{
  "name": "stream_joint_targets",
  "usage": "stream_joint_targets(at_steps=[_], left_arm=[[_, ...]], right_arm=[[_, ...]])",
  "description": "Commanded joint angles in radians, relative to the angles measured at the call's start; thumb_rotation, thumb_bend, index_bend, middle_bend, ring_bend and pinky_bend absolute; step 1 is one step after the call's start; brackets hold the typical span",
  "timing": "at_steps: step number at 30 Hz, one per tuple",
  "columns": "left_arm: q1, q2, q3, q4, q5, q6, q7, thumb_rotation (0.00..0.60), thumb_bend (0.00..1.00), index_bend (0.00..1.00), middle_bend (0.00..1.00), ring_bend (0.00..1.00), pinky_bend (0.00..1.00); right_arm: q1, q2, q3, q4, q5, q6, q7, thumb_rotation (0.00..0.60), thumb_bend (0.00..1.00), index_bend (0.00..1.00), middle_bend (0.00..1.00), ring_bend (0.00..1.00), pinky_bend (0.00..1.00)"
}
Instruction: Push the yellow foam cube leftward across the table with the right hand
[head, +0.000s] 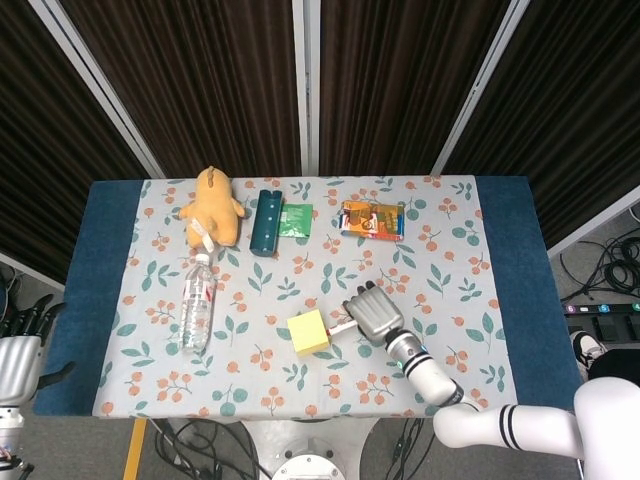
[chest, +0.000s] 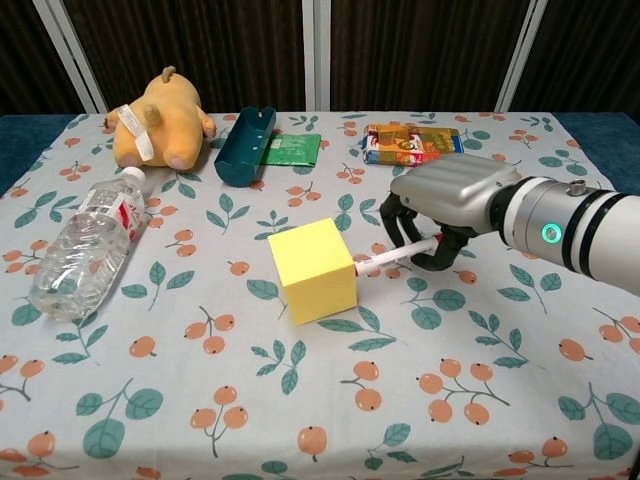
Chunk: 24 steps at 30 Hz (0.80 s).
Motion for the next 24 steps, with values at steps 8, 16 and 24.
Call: stream_joint_targets(at_steps=[8,16,24], left_arm=[[0.004,0.004,0.002,-0.008,0.001,0.004,0.004,0.6,0.09,0.23,0.2,0.2,0.19],[0.009,0.005,0.006,-0.005,-0.001,0.005,0.0,0.6,0.09,0.23,0.2,0.2,0.19],[0.006,0.005,0.006,-0.005,0.001,0.0,0.002,0.6,0.09,0.23,0.2,0.2,0.19]], right_arm=[[0.089,-0.113,0.041,0.009,0.088,0.031,-0.06,0.6,0.43,0.74,0.59,0.29,0.24],[0.192,-0.207,0.081,0.042,0.188,0.055,-0.155,0.6,0.42,0.74,0.59,0.29,0.24],[0.279,-0.283,0.114,0.11,0.28,0.077,-0.221,0.6,0.42,0.74,0.59,0.29,0.24]])
